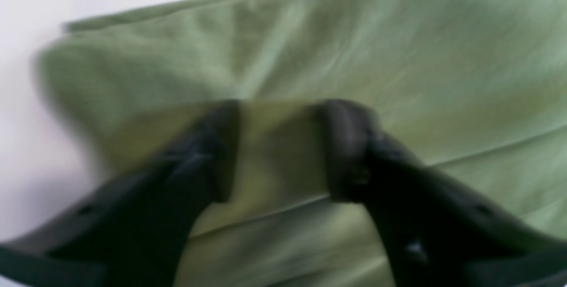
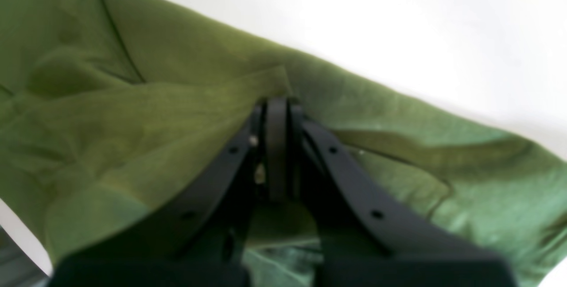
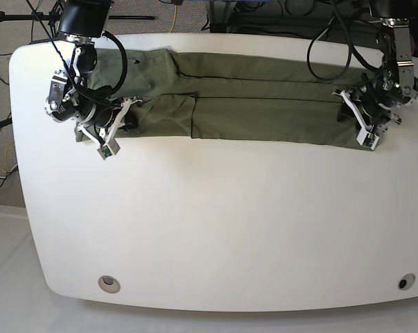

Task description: Fold the T-shirt properly

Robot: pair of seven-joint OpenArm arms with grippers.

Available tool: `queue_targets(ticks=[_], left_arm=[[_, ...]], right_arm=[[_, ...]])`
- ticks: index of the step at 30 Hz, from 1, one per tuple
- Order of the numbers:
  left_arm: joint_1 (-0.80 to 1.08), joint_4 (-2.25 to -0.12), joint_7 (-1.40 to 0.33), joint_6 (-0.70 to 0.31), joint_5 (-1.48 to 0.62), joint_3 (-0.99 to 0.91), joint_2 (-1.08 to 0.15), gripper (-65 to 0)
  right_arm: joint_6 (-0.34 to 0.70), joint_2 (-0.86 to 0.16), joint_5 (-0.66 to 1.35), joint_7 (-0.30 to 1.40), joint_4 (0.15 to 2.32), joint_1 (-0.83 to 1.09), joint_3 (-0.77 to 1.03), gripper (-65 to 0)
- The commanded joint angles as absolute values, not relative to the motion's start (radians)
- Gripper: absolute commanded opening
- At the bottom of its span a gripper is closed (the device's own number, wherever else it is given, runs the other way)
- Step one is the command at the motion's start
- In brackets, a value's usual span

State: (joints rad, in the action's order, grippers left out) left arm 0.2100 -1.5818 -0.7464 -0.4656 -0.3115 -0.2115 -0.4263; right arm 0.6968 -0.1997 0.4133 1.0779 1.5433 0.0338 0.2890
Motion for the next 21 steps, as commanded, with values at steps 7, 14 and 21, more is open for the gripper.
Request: queue_targets(ticks=[7, 14, 21], left_arm=[[0.081, -1.609, -0.779, -0.462, -0.315, -0.220, -0.539, -53.1], [0.072, -1.584, -0.735, -0.463, -0.312, -0.220, -0.522, -64.5], [0.098, -1.611, -0.714, -0.463, -0.320, -0.223, -0.463, -60.1]], right_arm=[[0.698, -0.215, 0.400, 1.114, 1.665, 0.028, 0.291, -63.8], [0.698, -0.215, 0.387, 1.119, 1.683, 0.020, 0.306, -63.8], [0.698, -0.212, 0.389, 1.131, 1.685, 0.007, 0.346, -63.6]])
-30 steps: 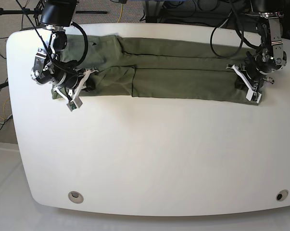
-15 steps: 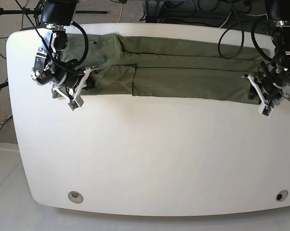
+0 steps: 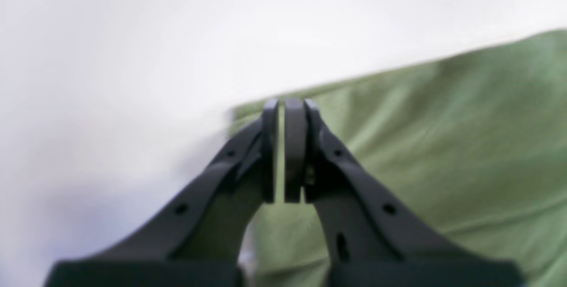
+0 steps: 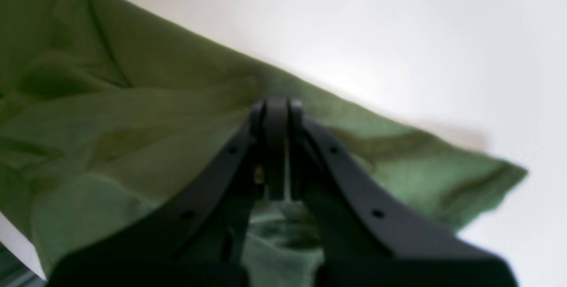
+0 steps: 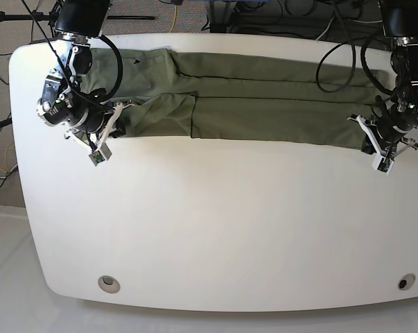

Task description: Fold the T-shirt properly

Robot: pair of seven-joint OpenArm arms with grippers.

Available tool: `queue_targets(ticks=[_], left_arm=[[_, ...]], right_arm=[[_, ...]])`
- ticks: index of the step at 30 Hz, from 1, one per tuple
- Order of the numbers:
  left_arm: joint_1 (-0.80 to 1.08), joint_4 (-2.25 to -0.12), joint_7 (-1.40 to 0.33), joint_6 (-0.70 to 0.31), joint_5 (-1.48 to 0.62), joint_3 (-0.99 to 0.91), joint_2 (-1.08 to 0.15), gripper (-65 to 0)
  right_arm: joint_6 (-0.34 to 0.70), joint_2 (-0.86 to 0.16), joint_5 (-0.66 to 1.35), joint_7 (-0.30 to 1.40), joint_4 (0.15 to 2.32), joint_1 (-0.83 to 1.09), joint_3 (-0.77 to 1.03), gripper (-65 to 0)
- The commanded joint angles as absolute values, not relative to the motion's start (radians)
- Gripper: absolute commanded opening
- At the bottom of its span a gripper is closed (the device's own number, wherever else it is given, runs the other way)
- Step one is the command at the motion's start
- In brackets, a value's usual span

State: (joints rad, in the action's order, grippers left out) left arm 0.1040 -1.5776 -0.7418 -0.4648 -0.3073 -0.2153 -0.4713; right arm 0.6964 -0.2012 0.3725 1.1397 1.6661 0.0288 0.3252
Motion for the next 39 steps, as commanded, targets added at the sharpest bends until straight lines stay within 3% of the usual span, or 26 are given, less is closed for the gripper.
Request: queue_targets(ticks=[1, 4, 8, 16, 22, 28, 39], left_arm=[[0.103, -1.618, -0.713, -0.462, -0.320, -0.223, -0.450, -57.3], [0.118, -1.649, -0.709, -0.462, -0.320, -0.226, -0.415, -50.8], [0.160, -1.742, -0.743, -0.463, -0.317, -0.250, -0.379, -47.3], [0.178, -1.755, -0.752, -0.463, -0.319, -0.262, -0.372, -51.0], [0.132, -1.644, -0.777, -0.458, -0.319, -0.254, -0.368, -51.2], [0.117, -1.584, -0.803, -0.453, -0.314, -0.262, -0.375, -56.4], [0.133, -1.646, -0.835, -0.454, -0.347, -0.268, -0.376, -46.3]], right_arm=[[0.698, -0.212, 0.389, 1.131, 1.682, 0.005, 0.353, -63.5], [0.698, -0.212, 0.390, 1.131, 1.675, 0.000, 0.368, -62.8], [0.698, -0.214, 0.390, 1.128, 1.671, -0.010, 0.356, -62.9], [0.698, -0.212, 0.384, 1.110, 1.631, -0.026, 0.337, -63.5], [0.698, -0.209, 0.372, 1.073, 1.548, -0.033, 0.331, -64.0], [0.698, -0.210, 0.384, 1.084, 1.504, -0.047, 0.332, -64.1], [0.698, -0.212, 0.383, 1.089, 1.433, -0.066, 0.333, -64.2]])
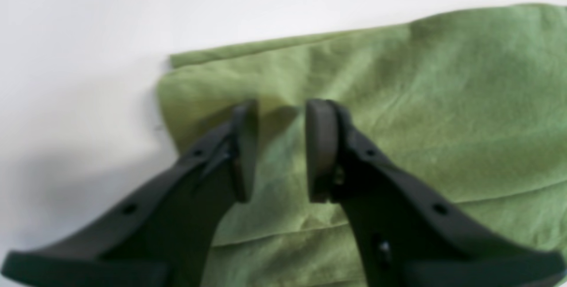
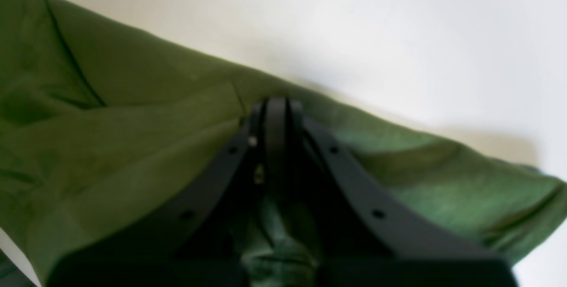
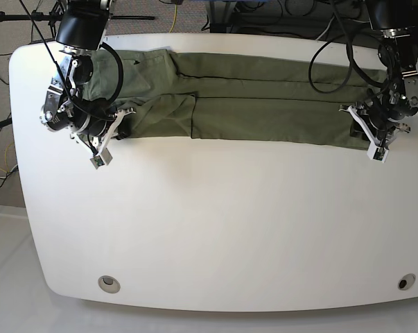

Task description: Fold the T-shirt properly

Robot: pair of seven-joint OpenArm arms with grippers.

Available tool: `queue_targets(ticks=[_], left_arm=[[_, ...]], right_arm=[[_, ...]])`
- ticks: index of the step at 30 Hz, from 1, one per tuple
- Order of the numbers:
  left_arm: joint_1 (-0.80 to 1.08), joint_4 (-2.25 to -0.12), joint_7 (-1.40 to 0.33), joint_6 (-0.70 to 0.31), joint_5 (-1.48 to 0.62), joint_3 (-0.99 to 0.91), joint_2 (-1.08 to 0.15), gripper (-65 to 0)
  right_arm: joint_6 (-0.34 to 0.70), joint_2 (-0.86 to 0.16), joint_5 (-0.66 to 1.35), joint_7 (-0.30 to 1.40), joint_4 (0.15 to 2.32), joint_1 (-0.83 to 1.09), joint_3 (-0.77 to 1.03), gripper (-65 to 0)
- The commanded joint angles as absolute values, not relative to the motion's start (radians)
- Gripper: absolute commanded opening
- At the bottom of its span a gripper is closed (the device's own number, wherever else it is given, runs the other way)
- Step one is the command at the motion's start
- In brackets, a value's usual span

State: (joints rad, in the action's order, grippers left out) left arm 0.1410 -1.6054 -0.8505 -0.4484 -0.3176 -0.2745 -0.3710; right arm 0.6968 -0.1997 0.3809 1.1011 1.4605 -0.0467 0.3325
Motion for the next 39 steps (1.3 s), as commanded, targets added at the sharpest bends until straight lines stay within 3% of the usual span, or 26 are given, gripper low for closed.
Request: queue_targets(ticks=[1, 9, 15, 21, 39], left_arm=[[0.134, -1.653, -0.836, -0.453, -0.350, -0.266, -0.376, -46.4], [0.142, -1.681, -0.806, -0.453, -0.352, -0.258, -0.369, -51.1], [0.154, -1.646, -0.664, -0.458, -0.326, -0.270, -0.374, -65.0], [0.152, -1.615, -0.638, -0.460, -0.298, -0.271, -0.375, -65.0], [0.122, -1.644, -0.775, -0.473, -0.326, -0.296, -0.380, -51.0]], right_arm=[[0.698, -0.212, 0.383, 1.089, 1.429, -0.067, 0.334, -64.2], [0.698, -0.209, 0.383, 1.091, 1.420, -0.065, 0.329, -64.2], [0.698, -0.206, 0.380, 1.080, 1.435, -0.047, 0.329, -64.5], [0.698, -0.212, 0.371, 1.072, 1.442, -0.048, 0.332, -64.7], [0.698, -0.244, 0.360, 1.063, 1.434, -0.075, 0.324, -64.7]])
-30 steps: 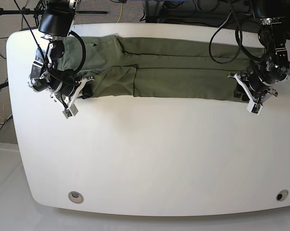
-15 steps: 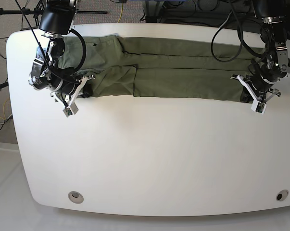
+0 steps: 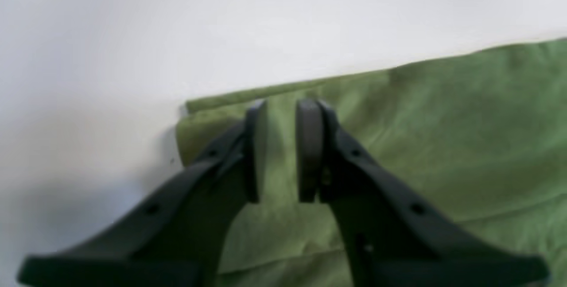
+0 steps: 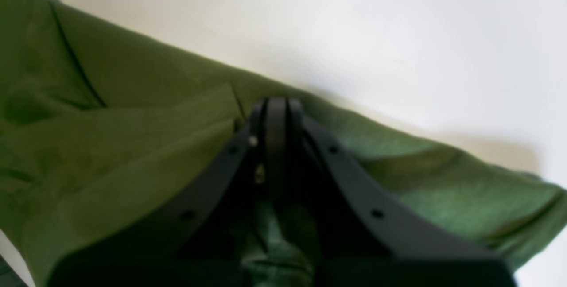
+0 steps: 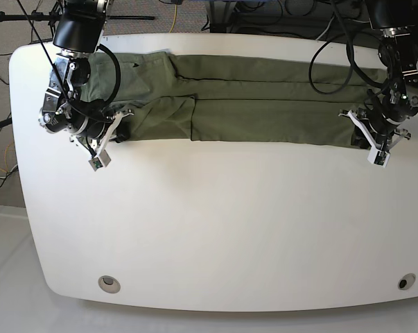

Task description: Fold the T-shirt properly

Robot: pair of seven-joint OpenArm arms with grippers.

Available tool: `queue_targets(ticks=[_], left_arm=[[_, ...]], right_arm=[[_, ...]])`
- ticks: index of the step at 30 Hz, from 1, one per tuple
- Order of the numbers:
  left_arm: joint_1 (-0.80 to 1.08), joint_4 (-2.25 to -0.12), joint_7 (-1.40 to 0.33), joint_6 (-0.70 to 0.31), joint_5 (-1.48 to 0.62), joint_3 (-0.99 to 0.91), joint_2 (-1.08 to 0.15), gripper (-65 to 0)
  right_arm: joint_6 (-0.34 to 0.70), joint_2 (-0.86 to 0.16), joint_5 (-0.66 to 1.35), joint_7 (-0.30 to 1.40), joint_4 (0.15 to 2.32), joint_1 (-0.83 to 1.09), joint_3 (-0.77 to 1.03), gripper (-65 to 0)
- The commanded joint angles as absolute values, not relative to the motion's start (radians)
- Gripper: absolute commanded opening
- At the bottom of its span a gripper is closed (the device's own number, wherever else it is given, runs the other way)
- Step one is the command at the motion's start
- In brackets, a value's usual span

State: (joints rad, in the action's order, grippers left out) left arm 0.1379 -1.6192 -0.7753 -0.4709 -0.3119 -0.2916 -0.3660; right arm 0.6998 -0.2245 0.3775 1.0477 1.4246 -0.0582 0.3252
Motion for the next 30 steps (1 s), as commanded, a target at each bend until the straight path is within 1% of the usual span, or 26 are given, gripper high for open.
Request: queue_targets(ticks=[1, 4, 12, 14, 18, 22, 24, 28, 30], left_arm=[[0.120, -1.646, -0.779, -0.478, -0.329, -0.297, -0.380, -50.4], [0.109, -1.660, -0.782, -0.487, -0.339, -0.292, -0.378, -48.0], [0.107, -1.663, -0.783, -0.496, -0.361, -0.291, -0.377, -44.8], [0.129, -1.666, -0.769, -0.486, -0.353, -0.289, -0.380, -40.1], [0.147, -1.672, -0.750, -0.483, -0.349, -0.288, -0.381, -36.7], [0.167, -1.677, -0.745, -0.483, -0.347, -0.287, -0.381, -35.1], [0.192, -1.678, -0.728, -0.488, -0.342, -0.291, -0.378, -31.9], [0.214, -1.680, -0.721, -0.488, -0.338, -0.293, -0.378, -32.6], [0.222, -1.679, -0.715, -0.489, -0.335, -0.295, -0.377, -35.2]], right_arm=[[0.698, -0.245, 0.360, 1.064, 1.434, -0.078, 0.322, -64.7], [0.698, -0.249, 0.367, 1.061, 1.408, -0.099, 0.321, -65.0], [0.698, -0.249, 0.376, 1.061, 1.403, -0.108, 0.316, -65.0], [0.698, -0.237, 0.383, 1.053, 1.400, -0.101, 0.319, -65.0], [0.698, -0.229, 0.383, 1.053, 1.404, -0.092, 0.321, -65.0], [0.698, -0.223, 0.382, 1.054, 1.413, -0.081, 0.322, -65.0], [0.698, -0.214, 0.385, 1.060, 1.428, -0.077, 0.320, -65.0], [0.698, -0.205, 0.385, 1.061, 1.445, -0.062, 0.318, -65.0], [0.698, -0.202, 0.386, 1.063, 1.451, -0.057, 0.317, -65.0]])
